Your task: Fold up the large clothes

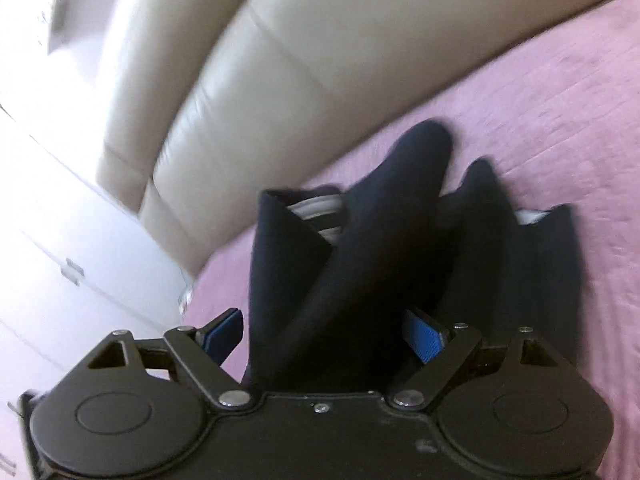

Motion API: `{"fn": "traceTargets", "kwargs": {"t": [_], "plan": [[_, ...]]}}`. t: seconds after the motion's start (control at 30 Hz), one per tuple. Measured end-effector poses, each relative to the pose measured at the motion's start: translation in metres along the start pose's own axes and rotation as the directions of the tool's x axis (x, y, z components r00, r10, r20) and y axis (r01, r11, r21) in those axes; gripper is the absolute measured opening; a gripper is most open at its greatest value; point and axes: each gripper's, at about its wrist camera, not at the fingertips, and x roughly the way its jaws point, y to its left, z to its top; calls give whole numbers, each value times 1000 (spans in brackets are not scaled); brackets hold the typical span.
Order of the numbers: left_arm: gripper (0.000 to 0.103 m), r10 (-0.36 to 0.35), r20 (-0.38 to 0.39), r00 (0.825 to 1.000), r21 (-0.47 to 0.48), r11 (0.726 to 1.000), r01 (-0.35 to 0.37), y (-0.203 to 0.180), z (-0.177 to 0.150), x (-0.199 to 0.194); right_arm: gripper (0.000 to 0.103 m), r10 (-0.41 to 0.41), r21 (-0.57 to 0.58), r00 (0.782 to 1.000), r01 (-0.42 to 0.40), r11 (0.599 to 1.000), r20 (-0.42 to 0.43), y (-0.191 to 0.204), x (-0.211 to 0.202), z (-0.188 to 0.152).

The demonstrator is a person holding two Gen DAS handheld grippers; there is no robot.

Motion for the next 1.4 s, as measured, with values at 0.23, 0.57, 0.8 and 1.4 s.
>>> {"fn": "traceTargets", "kwargs": {"t": [0.23,0.57,0.8,1.4], "plan": [[51,34,-51,998,211,977,-22,-38,-2,-42,13,-86,-73,987,97,993,139,27,-3,23],[19,231,-55,971,317,927,-203,-11,31,-76,42,-108,122,992,100,987,63,-32,4,35],[15,204,-208,957,348,929,-123,9,-9,-35,84,-36,165,969,78,983,-245,-36,-28,8],[14,143,-316,938,345,938,-26,11,-33,-29,89,-50,162,975,86,983,-218,-21,-88,-52]]}}
